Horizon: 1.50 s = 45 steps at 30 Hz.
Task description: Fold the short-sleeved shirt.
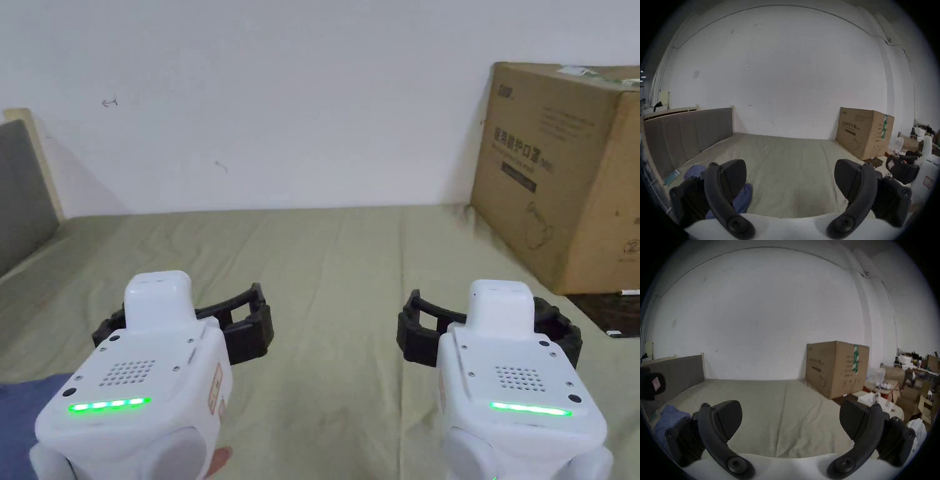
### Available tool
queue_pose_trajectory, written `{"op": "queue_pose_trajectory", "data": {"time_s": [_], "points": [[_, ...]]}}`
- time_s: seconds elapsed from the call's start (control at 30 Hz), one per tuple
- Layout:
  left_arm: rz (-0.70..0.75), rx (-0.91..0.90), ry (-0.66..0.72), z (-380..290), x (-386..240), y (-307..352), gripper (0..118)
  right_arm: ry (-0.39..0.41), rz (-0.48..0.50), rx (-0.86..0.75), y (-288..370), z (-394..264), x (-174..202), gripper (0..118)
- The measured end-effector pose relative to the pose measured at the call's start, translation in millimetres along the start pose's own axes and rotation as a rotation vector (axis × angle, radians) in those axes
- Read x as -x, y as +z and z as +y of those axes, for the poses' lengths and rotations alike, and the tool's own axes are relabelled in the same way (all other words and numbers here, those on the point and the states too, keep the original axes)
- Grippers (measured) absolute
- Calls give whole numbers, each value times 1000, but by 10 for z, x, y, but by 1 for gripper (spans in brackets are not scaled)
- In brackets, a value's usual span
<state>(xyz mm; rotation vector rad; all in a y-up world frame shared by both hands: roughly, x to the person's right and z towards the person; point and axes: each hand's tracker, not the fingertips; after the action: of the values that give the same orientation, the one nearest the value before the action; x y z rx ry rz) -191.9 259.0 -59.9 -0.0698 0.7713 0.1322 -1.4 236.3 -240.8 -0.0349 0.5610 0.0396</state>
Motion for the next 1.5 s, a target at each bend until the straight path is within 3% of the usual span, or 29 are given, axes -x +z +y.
{"op": "queue_pose_trajectory", "data": {"time_s": [0.13,0.17,0.23,0.27,0.3,0.33,0.37,0.4,0.47,0.57,0.73,0.9,1.03,1.3,1.5], "points": [[45,-4,4,39,11,60,111,55,-7,-5,40,-23,15,117],[51,8,-14,41,4,63,110,55,47,12,30,-31,-6,115],[75,-4,-80,1,-40,85,97,4,109,73,-2,-41,-49,107],[84,-27,-106,-27,-78,120,66,-22,108,91,-14,-51,-68,89],[103,-42,-127,-51,-107,141,33,-18,106,87,-25,-66,-81,63],[104,-47,-141,-79,-112,136,3,-25,90,88,-48,-83,-98,26],[117,-41,-138,-97,-112,137,1,-40,22,106,-78,-97,-104,3],[104,-36,-129,-94,-105,147,0,-68,3,105,-75,-104,-123,3],[54,0,-76,-86,-69,118,0,-96,57,119,-83,-99,-193,0],[59,2,-86,-80,-71,84,0,-26,41,109,-84,-102,-165,0],[39,14,-105,-79,-71,68,0,-60,69,122,-92,-51,-166,0],[65,21,-85,-13,85,124,0,-45,118,129,-123,36,19,0],[186,-5,-70,137,409,272,0,-17,240,123,-199,142,386,0],[451,-5,-34,276,1187,804,0,-43,561,172,-196,222,1386,0],[537,16,10,206,1530,1132,0,-8,683,211,-26,111,1847,0]]}}
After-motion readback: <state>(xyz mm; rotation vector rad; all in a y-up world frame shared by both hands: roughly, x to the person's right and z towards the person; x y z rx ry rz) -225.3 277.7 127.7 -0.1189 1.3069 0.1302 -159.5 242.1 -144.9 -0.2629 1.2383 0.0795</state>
